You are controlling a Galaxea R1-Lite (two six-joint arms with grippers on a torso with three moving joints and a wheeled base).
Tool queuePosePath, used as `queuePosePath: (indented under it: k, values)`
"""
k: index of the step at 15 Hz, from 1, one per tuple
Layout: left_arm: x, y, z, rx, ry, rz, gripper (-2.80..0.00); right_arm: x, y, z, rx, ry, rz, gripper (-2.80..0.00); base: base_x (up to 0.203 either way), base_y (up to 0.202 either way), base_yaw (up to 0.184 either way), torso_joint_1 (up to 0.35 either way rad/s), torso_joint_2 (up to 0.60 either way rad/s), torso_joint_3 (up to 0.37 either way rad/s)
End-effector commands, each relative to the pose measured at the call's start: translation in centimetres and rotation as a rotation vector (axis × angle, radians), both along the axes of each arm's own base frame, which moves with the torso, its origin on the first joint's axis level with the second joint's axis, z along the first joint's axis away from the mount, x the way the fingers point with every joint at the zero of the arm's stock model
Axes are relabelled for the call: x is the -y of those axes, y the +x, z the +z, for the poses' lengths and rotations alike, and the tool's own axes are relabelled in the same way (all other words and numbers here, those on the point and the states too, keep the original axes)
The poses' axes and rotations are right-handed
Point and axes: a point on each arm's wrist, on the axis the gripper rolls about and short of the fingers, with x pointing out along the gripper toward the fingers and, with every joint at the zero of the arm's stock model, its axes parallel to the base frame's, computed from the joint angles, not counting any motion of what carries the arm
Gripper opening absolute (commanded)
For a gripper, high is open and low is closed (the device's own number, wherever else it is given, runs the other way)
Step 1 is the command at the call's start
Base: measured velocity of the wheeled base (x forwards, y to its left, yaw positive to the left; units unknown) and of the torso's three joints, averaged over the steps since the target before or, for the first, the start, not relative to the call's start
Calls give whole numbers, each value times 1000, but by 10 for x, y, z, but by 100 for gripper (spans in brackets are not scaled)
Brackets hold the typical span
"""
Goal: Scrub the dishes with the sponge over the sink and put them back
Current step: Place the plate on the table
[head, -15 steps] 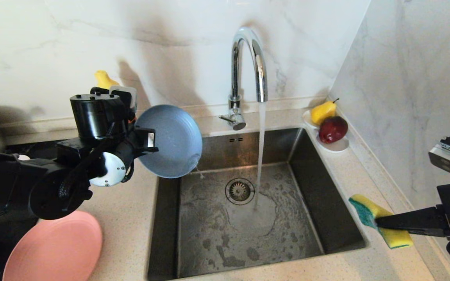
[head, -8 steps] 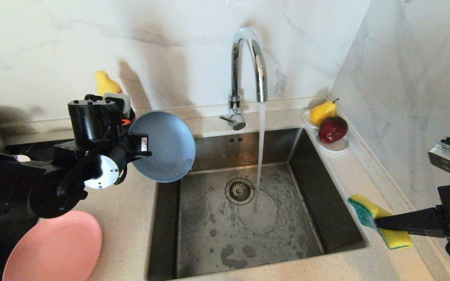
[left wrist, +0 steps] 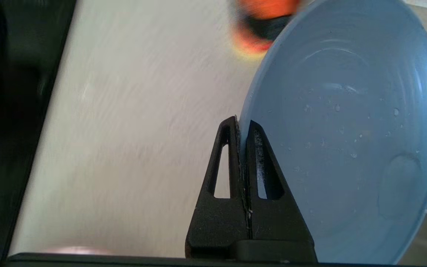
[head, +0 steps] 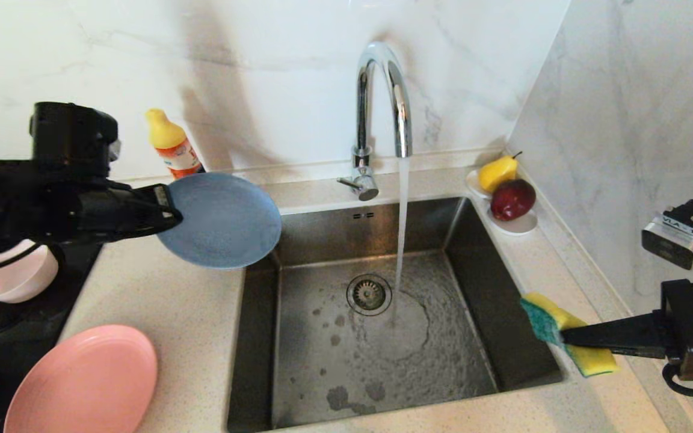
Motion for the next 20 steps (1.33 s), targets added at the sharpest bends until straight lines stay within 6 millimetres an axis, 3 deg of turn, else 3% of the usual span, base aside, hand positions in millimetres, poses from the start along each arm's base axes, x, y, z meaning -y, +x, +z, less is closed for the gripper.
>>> queuePosePath:
  k: [1, 6, 12, 20]
  values:
    - [-33, -18, 17, -29, -96, 46, -280, 0, 7, -5, -32, -2, -3, -280, 0, 0, 0, 0, 0, 0]
    - [-87, -5, -2, -77, -145, 196, -280, 0, 11, -7, -47, -5, -14, -280, 0, 0, 0, 0, 0, 0]
    - [-134, 13, -32, -82, -239, 253, -280, -1, 11, 2, -28, 4, -13, -280, 0, 0, 0, 0, 0, 0]
    - [-152, 24, -52, -91, -259, 257, -280, -1, 15, -7, -61, -2, -10, -280, 0, 0, 0, 0, 0, 0]
